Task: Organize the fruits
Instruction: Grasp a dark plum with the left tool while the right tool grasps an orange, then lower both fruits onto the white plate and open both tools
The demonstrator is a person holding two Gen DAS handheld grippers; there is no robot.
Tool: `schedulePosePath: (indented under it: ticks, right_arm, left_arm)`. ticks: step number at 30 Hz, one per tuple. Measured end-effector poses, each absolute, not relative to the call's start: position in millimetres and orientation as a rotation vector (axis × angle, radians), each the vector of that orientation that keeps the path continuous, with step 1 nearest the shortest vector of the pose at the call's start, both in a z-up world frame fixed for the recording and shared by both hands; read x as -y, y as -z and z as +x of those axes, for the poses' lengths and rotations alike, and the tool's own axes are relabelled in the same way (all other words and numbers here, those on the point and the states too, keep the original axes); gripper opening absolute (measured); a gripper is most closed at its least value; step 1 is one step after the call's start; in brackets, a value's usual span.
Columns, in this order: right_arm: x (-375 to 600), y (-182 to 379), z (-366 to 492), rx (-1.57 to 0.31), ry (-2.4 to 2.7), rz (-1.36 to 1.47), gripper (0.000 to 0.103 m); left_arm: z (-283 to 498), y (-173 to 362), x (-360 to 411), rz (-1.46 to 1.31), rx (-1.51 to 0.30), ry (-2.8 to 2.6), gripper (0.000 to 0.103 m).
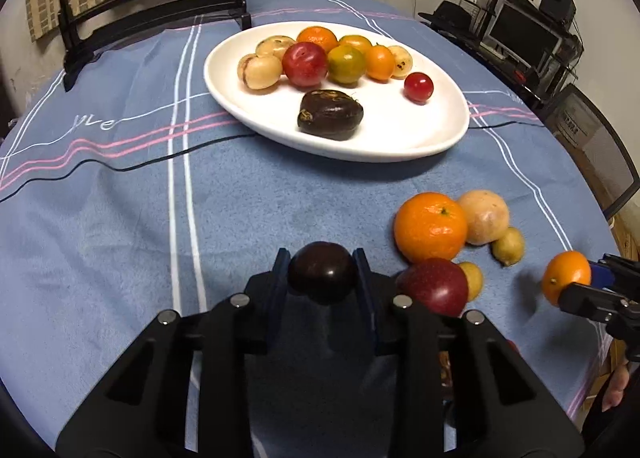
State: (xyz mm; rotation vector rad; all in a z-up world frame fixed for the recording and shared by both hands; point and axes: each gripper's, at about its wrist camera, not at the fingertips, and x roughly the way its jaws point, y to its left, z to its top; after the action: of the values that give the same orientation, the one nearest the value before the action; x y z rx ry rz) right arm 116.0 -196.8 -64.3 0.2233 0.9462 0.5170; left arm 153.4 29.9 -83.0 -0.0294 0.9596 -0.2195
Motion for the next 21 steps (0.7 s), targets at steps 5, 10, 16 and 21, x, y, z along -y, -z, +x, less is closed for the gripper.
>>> schedulePosePath:
  ticks: [5, 10, 16, 21]
  right_arm:
    - [187.1, 60.6, 115.1, -0.941, -0.527, 0.197, 0.041]
    - [177.2, 57.1, 113.7, -0.939, -0.536, 0.177, 0.041]
    - [166.6, 50.7, 113.1, -0.933, -0.544, 0.149, 0.041]
    - [161.4, 45.5, 117.8, -0.925, -0.542, 0.124, 0.041]
  left_arm:
    - [129.1, 61.0, -38.9, -0.098, -0.914, 0.205, 0.032]
    - [109.8, 45.0, -40.8, -0.152, -0.89, 0.216, 0.032]
    - [100.7, 37.2, -34.5, -0.14, -0.874, 0.243, 0.032]
    - [100.1, 26.0, -39.9, -0.15, -0.85, 0.237, 0.032]
